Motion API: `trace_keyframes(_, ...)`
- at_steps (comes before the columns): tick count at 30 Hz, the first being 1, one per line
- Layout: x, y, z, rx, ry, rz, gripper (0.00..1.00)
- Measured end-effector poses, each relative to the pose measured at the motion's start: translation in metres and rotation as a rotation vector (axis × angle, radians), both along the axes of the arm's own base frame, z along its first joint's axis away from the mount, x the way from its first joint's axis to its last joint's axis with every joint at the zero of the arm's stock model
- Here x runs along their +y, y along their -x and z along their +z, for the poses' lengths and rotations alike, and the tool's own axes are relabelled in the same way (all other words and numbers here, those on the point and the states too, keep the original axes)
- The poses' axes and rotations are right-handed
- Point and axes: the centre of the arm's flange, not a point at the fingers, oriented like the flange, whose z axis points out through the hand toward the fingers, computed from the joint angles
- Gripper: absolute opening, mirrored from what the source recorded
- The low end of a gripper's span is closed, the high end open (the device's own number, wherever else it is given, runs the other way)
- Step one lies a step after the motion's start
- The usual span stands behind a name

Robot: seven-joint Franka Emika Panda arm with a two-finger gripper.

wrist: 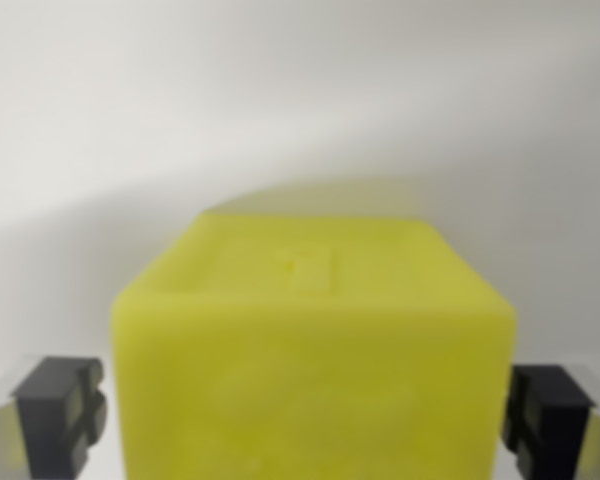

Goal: Pick yellow cube

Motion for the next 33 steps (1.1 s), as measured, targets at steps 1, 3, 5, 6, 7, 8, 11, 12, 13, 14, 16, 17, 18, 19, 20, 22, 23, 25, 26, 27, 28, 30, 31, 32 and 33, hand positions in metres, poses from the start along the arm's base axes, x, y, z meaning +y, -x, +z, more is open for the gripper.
trace_keyframes(1, 0.0, 0.0, -0.001, 0.0, 0.0, 0.0, 1.0)
trace_keyframes(3, 0.0, 0.0, -0.001, -0.001, 0.0, 0.0, 0.0)
trace_keyframes(5, 0.0, 0.0, -0.001, -0.001, 0.0, 0.0, 0.0)
trace_keyframes(6, 0.0, 0.0, -0.001, -0.001, 0.0, 0.0, 0.0)
trace_keyframes(7, 0.0, 0.0, 0.0, -0.001, 0.0, -0.001, 0.0)
trace_keyframes(8, 0.0, 0.0, 0.002, -0.001, 0.0, -0.001, 0.0)
trace_keyframes(11, 0.0, 0.0, 0.009, -0.001, 0.0, -0.001, 0.0)
trace_keyframes(12, 0.0, 0.0, 0.012, -0.001, 0.0, -0.001, 0.0)
trace_keyframes(13, 0.0, 0.0, 0.014, -0.001, 0.0, -0.001, 0.0)
trace_keyframes(14, 0.0, 0.0, 0.017, -0.002, 0.0, 0.0, 0.0)
trace_keyframes(16, 0.0, 0.0, 0.022, -0.001, 0.0, -0.001, 0.0)
trace_keyframes(17, 0.0, 0.0, 0.024, -0.001, 0.0, -0.001, 0.0)
trace_keyframes(18, 0.0, 0.0, 0.026, -0.001, 0.0, -0.001, 0.0)
trace_keyframes(19, 0.0, 0.0, 0.029, -0.001, 0.0, -0.001, 0.0)
trace_keyframes(20, 0.0, 0.0, 0.032, -0.001, 0.0, -0.001, 0.0)
trace_keyframes(22, 0.0, 0.0, 0.037, -0.001, 0.0, -0.001, 0.0)
trace_keyframes(23, 0.0, 0.0, 0.039, -0.001, 0.0, -0.001, 0.0)
trace_keyframes(25, 0.0, 0.0, 0.044, -0.002, 0.0, -0.001, 0.0)
trace_keyframes(26, 0.0, 0.0, 0.047, -0.001, 0.0, -0.001, 0.0)
trace_keyframes(27, 0.0, 0.0, 0.049, -0.001, 0.0, -0.001, 0.0)
trace_keyframes(28, 0.0, 0.0, 0.052, -0.001, 0.0, -0.001, 0.0)
trace_keyframes(30, 0.0, 0.0, 0.057, -0.001, 0.0, -0.001, 0.0)
trace_keyframes(31, 0.0, 0.0, 0.059, -0.002, 0.0, -0.001, 0.0)
trace_keyframes(32, 0.0, 0.0, 0.062, -0.001, 0.0, -0.001, 0.0)
trace_keyframes(33, 0.0, 0.0, 0.064, -0.001, 0.0, -0.001, 0.0)
